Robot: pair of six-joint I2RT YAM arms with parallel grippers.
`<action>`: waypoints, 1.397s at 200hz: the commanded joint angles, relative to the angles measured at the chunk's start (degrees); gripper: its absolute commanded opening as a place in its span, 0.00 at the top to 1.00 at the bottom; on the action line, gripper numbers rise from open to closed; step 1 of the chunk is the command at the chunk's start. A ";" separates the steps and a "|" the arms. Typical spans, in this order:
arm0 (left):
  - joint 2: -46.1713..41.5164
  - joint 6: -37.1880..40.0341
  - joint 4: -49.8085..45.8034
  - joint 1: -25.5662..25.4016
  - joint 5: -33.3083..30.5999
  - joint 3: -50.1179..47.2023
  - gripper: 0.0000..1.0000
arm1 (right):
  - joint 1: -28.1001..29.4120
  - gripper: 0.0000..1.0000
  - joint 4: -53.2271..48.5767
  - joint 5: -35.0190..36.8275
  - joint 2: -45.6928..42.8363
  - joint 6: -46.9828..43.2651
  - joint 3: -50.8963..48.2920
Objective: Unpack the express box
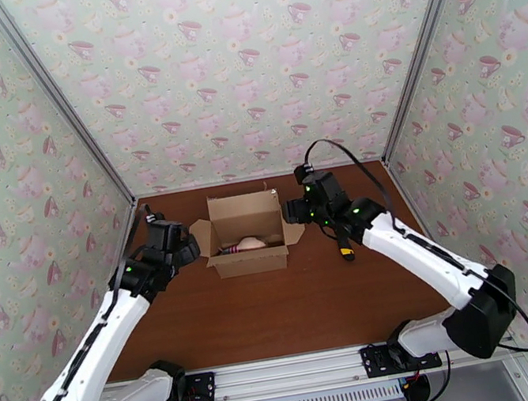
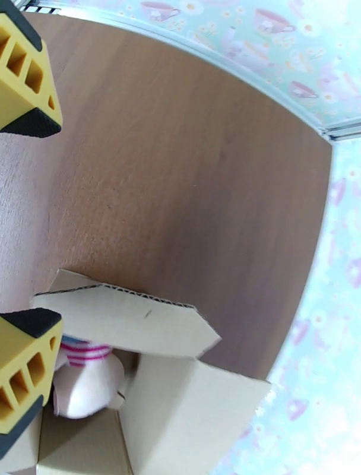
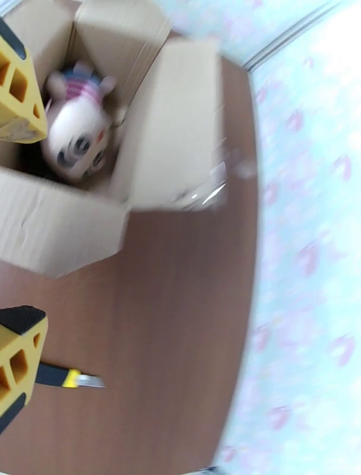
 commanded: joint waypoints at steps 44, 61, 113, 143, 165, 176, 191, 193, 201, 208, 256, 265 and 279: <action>-4.99 -0.93 -5.03 -0.24 -0.03 0.28 0.18 | 7.83 0.26 -9.20 -9.45 12.25 -4.82 16.32; -6.83 -1.95 -6.06 -0.24 0.08 -0.58 0.18 | 9.00 0.27 -7.88 -11.44 15.23 -3.39 16.17; -10.94 -3.08 -8.72 -0.24 0.45 -2.97 0.18 | 10.22 0.26 -4.98 -11.73 24.04 0.03 15.16; -12.35 -3.34 -8.82 -0.24 0.54 -4.47 0.18 | 10.40 0.23 -4.12 -11.67 28.31 1.09 15.08; -12.79 -3.34 -9.06 -0.26 0.51 -5.02 0.18 | 10.52 0.22 -3.92 -11.33 31.46 1.61 15.33; -12.98 -3.35 -9.17 -0.24 0.52 -5.19 0.18 | 10.67 0.22 -3.89 -11.26 33.13 1.75 15.53; -13.17 -3.26 -9.40 -0.26 0.35 -5.29 0.17 | 10.92 0.21 -3.49 -10.61 35.05 2.00 15.48; -13.24 -3.21 -9.49 -0.24 0.31 -5.29 0.17 | 10.93 0.21 -3.51 -10.56 35.32 2.01 15.52; -13.41 -3.16 -9.64 -0.21 0.11 -5.38 0.17 | 10.98 0.22 -3.49 -10.27 36.30 2.09 15.76; -13.52 -3.17 -9.78 -0.24 -0.07 -5.43 0.17 | 11.02 0.22 -3.51 -10.10 37.23 2.14 15.87; -14.65 -3.43 -10.56 -0.25 -0.66 -5.38 0.17 | 11.07 0.22 -2.73 -7.89 41.05 2.27 15.61; -14.84 -3.51 -10.66 -0.24 -0.80 -5.30 0.17 | 11.09 0.23 -2.55 -7.61 41.54 2.19 15.39; -14.98 -3.61 -10.84 -0.26 -1.14 -5.21 0.17 | 11.05 0.27 -2.39 -7.12 42.18 2.18 14.98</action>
